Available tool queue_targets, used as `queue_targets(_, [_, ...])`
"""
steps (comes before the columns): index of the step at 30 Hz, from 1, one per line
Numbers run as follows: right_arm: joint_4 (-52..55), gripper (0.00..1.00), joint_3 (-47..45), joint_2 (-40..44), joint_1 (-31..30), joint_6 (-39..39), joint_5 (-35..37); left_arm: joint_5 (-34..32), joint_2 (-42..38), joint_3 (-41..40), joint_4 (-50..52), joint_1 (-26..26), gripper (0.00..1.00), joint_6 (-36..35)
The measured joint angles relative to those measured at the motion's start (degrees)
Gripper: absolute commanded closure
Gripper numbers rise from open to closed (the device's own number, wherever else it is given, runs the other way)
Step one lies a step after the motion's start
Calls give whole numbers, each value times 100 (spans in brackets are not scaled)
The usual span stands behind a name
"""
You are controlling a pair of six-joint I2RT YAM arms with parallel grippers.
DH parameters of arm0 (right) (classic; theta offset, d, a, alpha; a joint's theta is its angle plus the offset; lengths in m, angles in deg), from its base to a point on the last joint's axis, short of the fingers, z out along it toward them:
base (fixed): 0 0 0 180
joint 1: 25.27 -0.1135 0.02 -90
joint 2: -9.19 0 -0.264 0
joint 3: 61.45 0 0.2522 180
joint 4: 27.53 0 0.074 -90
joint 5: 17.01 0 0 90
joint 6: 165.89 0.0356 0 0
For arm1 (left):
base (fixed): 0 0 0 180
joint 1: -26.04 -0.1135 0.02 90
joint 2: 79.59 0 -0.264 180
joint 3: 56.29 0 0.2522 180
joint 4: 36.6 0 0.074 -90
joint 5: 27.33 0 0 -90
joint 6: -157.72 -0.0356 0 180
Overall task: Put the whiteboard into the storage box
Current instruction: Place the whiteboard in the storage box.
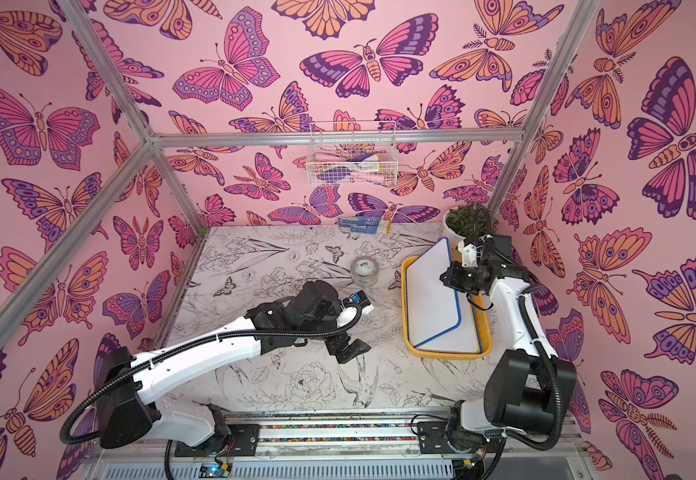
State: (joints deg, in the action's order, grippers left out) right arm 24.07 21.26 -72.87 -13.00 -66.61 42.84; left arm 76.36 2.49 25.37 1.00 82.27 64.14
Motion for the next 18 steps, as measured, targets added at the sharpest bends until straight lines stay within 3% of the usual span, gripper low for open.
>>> queue_targets(4, [-260, 70, -144, 52, 44, 103, -33, -15, 0, 0, 0, 0, 1, 0])
queue_targets(18, [-1008, 35, -776, 238, 372, 208, -74, -111, 0, 0, -2, 0, 1, 22])
